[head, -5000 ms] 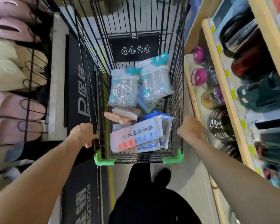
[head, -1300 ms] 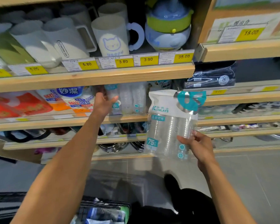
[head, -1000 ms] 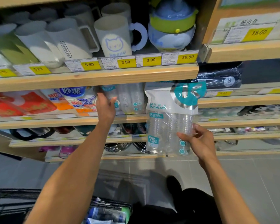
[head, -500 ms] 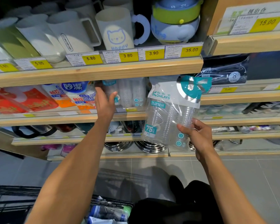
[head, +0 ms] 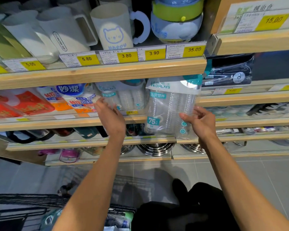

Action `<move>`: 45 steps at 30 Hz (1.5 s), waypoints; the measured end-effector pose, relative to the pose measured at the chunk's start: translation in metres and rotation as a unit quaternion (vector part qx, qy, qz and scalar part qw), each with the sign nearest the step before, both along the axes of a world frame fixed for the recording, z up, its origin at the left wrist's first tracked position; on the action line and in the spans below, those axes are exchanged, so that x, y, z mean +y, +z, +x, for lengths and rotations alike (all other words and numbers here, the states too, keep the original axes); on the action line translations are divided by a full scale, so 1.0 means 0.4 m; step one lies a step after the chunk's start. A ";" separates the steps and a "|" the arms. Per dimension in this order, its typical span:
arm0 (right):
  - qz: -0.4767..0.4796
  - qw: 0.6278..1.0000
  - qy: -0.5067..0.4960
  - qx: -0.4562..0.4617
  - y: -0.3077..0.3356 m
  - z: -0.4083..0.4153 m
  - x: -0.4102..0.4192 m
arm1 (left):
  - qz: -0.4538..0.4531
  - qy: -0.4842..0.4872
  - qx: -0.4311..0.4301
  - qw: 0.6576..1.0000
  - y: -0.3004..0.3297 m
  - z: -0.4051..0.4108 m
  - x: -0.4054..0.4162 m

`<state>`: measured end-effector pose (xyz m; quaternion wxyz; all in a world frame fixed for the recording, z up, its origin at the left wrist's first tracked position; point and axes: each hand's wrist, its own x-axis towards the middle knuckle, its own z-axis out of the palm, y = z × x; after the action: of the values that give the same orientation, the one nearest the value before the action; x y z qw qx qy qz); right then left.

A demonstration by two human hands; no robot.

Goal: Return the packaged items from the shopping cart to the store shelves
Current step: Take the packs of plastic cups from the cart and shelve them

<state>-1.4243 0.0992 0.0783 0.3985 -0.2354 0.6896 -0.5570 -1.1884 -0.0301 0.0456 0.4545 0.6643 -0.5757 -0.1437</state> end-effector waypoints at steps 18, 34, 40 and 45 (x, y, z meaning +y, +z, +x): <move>-0.030 0.986 0.035 0.160 -0.030 0.000 -0.226 | 0.191 -0.225 -0.058 0.954 0.055 -0.160 -0.028; -0.005 0.958 0.037 0.286 -0.077 -0.002 -0.264 | 0.106 -0.114 -0.227 0.961 0.009 -0.207 -0.035; 0.028 0.954 0.052 0.293 -0.092 0.005 -0.278 | 0.116 -0.121 -0.326 0.930 0.017 -0.214 -0.040; 0.024 0.957 0.046 0.284 -0.116 -0.008 -0.293 | 0.110 -0.137 -0.397 0.901 0.051 -0.216 -0.067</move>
<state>-1.4276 -0.0180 0.0320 0.2168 -0.4059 0.7760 -0.4314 -1.2746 -0.0568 0.0659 0.0883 0.6267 -0.7742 0.0084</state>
